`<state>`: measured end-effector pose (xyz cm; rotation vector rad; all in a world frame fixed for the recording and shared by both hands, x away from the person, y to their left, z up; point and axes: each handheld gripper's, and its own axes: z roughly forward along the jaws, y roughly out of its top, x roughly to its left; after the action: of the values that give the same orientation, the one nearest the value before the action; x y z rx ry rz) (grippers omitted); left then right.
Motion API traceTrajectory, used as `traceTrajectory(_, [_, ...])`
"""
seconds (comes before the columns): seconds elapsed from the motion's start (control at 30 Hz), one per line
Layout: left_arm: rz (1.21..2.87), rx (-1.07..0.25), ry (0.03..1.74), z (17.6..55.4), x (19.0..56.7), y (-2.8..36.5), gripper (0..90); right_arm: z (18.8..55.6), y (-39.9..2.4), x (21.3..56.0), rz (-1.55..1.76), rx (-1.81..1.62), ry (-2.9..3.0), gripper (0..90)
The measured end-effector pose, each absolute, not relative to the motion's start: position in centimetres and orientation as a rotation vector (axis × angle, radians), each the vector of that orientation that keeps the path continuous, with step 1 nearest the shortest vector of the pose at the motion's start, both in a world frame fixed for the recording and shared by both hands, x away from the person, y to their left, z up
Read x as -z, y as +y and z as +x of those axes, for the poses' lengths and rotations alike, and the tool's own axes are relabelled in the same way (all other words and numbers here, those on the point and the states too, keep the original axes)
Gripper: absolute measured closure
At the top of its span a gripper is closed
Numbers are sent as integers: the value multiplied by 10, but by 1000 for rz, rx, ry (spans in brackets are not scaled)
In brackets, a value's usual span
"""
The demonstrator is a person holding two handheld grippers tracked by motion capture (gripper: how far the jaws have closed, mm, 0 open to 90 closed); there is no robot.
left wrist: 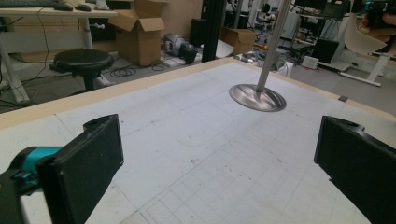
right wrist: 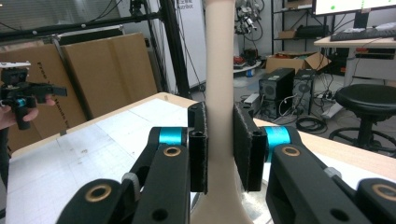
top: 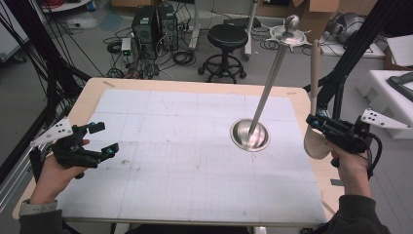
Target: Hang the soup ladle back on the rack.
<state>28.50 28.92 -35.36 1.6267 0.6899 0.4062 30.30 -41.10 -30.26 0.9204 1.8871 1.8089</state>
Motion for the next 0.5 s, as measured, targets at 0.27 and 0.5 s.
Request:
traceTrajectory(0.27, [1628, -406, 692, 285, 354, 289, 18, 306, -407, 306, 921, -1806, 1897, 776])
traceTrajectory(0.5, [1626, -405, 695, 285, 354, 289, 18, 309, -402, 305, 914, -1807, 1907, 775])
